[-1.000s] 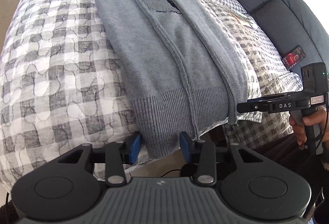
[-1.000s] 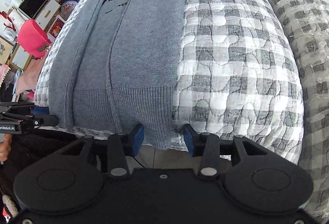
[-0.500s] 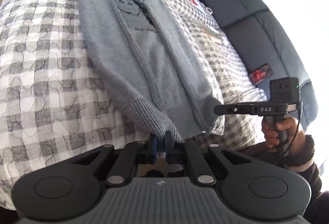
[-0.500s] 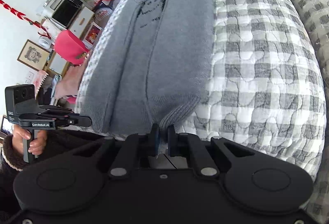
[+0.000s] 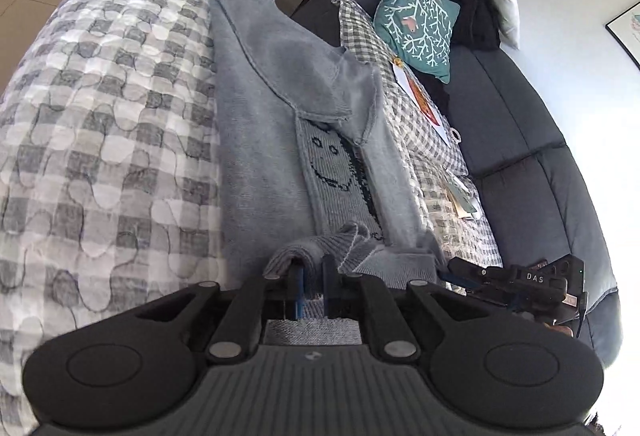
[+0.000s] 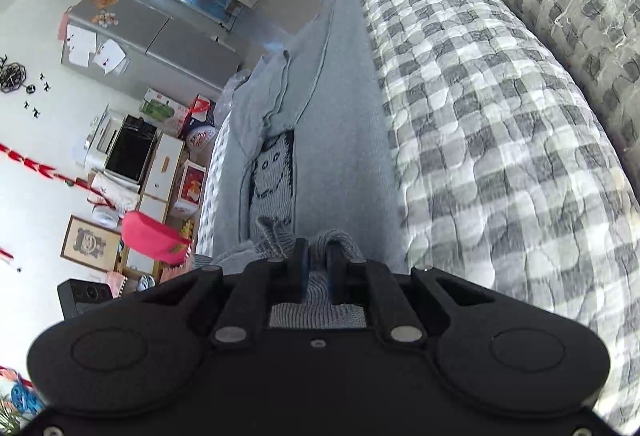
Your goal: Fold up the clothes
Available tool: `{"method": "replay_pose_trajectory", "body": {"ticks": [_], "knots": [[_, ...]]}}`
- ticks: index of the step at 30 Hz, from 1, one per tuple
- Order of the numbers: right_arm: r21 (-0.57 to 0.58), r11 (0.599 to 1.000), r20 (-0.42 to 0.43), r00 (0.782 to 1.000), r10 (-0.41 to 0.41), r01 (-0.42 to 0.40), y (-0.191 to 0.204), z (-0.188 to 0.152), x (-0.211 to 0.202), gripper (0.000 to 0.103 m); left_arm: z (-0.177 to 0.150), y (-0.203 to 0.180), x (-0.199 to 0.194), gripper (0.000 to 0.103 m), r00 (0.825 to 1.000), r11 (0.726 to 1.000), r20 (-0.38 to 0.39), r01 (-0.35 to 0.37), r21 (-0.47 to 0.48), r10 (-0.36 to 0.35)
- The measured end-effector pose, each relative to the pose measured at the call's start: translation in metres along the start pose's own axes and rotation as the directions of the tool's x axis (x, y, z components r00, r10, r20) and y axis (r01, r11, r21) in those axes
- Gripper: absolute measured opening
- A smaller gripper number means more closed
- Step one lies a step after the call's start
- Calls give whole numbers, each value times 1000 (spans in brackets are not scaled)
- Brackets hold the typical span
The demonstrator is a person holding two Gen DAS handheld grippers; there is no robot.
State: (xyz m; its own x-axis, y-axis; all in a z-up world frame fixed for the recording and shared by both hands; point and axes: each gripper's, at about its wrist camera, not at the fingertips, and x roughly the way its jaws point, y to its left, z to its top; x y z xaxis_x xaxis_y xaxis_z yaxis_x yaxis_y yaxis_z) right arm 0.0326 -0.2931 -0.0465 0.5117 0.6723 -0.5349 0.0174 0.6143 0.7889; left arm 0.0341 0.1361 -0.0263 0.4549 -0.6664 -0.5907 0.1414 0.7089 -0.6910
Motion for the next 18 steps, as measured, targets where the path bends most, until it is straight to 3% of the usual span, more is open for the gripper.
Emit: {"method": "replay_pose_trajectory", "body": {"ticks": [1, 3, 4, 5, 7, 10, 15, 18], "knots": [[22, 1000, 14, 1000, 11, -11, -6, 3, 2, 26, 1, 2, -2, 15, 1000, 1000, 4, 9, -4, -9], [15, 1000, 44, 999, 23, -23, -12, 5, -1, 33, 3, -4, -11, 42, 998, 999, 66, 9, 49, -13], [7, 1000, 57, 998, 25, -25, -13, 6, -3, 37, 2, -8, -12, 47, 995, 997, 98, -7, 79, -1], [-13, 1000, 88, 996, 28, -27, -14, 6, -8, 39, 0, -15, -19, 53, 986, 985, 160, -69, 156, 43], [-51, 998, 140, 989, 37, -31, -17, 6, -16, 41, -1, -20, -20, 54, 977, 970, 196, -120, 213, 78], [-160, 987, 146, 989, 31, -7, -14, 4, -16, 41, -8, -31, -11, 54, 973, 917, 194, -185, 353, 122], [-389, 920, 129, 992, 0, 50, 18, -10, -1, 41, -20, -44, 9, 54, 976, 863, 163, -206, 461, 146], [-485, 868, 129, 990, -49, 106, 35, -21, 9, 41, -23, -47, 14, 51, 975, 850, 165, -209, 483, 146]]}}
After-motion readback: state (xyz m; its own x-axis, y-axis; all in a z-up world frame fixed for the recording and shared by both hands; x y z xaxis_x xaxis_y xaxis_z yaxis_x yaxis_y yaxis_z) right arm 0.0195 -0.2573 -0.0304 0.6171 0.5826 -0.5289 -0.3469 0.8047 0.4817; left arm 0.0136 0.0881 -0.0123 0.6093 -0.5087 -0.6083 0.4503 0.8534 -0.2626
